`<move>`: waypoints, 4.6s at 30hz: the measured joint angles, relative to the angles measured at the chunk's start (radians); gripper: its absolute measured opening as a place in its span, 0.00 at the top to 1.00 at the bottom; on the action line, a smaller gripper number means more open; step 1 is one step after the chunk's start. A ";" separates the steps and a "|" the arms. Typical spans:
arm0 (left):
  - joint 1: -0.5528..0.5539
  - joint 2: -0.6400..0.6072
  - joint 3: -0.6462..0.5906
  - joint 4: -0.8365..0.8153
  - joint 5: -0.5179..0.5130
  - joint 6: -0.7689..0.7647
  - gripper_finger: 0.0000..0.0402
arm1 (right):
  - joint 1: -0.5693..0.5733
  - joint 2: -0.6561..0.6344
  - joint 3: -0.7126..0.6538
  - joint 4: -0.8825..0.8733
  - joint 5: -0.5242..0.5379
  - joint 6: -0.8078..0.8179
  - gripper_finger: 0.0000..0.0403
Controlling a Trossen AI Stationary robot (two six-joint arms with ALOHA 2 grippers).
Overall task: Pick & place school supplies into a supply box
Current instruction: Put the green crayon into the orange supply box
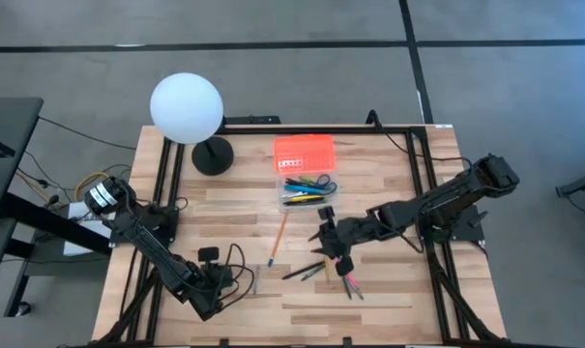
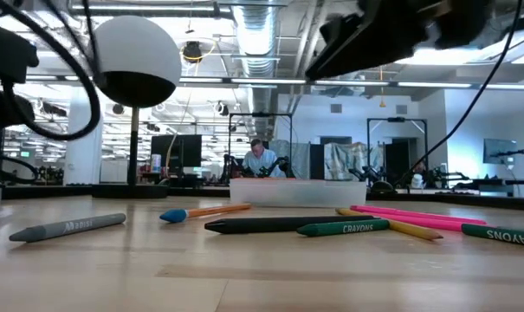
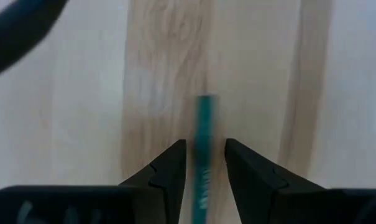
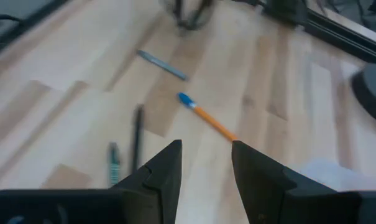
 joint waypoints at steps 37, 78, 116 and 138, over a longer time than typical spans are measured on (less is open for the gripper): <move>0.139 0.001 -0.018 -0.004 0.230 -0.018 0.95 | 0.482 0.008 -0.215 -0.181 0.789 0.766 0.71; 0.179 0.001 -0.017 0.007 0.180 0.113 0.96 | 0.596 0.008 -0.280 -0.179 1.014 0.858 0.71; 0.770 0.009 0.282 0.351 -0.110 1.090 0.97 | 0.596 0.008 -0.304 -0.171 1.013 0.910 0.71; 1.022 0.162 0.283 0.505 0.074 1.188 0.97 | 0.589 0.008 -0.371 -0.148 1.015 1.014 0.71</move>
